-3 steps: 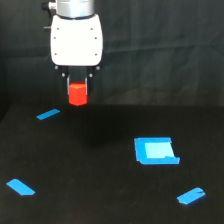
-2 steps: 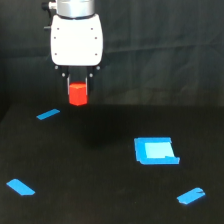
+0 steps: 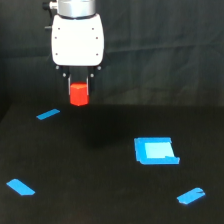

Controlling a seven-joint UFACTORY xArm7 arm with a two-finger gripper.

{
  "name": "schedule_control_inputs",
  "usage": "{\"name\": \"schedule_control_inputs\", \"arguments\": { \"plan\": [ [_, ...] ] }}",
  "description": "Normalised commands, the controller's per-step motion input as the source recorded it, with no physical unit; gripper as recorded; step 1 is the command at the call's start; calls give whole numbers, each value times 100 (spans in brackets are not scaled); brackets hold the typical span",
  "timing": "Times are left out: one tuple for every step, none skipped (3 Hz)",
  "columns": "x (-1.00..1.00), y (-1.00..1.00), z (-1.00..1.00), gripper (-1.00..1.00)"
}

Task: Pick up the red object from the table

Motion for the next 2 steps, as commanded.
{"name": "schedule_control_inputs", "arguments": {
  "plan": [
    [0,2,1,-99],
    [0,-1,4,-94]
  ]
}}
